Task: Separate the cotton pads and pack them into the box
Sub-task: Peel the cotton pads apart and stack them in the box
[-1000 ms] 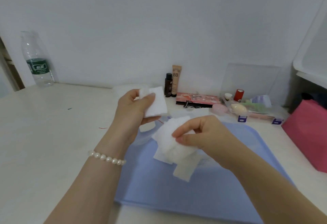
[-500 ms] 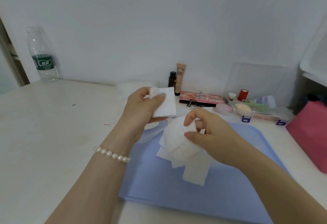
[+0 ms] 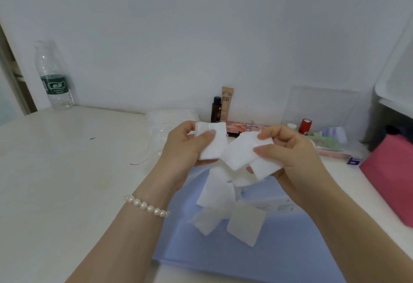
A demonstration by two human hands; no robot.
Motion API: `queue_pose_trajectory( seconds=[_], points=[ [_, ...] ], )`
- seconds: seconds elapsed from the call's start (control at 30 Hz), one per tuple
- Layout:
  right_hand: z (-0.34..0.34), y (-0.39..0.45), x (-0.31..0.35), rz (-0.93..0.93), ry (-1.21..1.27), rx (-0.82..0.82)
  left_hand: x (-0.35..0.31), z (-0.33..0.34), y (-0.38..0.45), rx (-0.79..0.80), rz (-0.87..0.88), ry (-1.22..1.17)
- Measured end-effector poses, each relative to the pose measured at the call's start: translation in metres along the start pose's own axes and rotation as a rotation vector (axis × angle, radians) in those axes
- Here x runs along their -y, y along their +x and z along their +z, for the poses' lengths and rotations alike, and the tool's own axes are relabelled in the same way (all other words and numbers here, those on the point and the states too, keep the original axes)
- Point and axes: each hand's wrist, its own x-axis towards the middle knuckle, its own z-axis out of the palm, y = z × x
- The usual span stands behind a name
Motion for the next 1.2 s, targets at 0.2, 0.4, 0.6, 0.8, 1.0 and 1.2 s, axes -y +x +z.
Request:
queue_pose_trajectory(
  seconds=[0.2,0.4,0.6,0.8,1.0,1.2],
  points=[
    [-0.003,0.001,-0.003,-0.156,-0.098,-0.095,0.001,0.004,-0.004,0.008,0.024,0.079],
    [0.004,-0.006,0.002,-0.319,-0.337,-0.132,0.007,0.018,-0.011,0.047,0.035,0.115],
    [0.01,-0.007,-0.003,-0.306,-0.356,-0.109,0.014,0.034,-0.02,0.18,-0.027,0.124],
    [0.002,-0.001,0.003,-0.048,0.049,-0.009,0.009,0.031,-0.019,0.344,-0.184,-0.11],
    [-0.001,-0.001,0.001,-0.015,-0.063,-0.059,0.01,0.033,-0.019,0.378,-0.3,-0.208],
    [-0.002,-0.004,0.008,-0.11,-0.175,-0.099,0.01,0.029,-0.015,0.33,-0.335,-0.279]
  ],
)
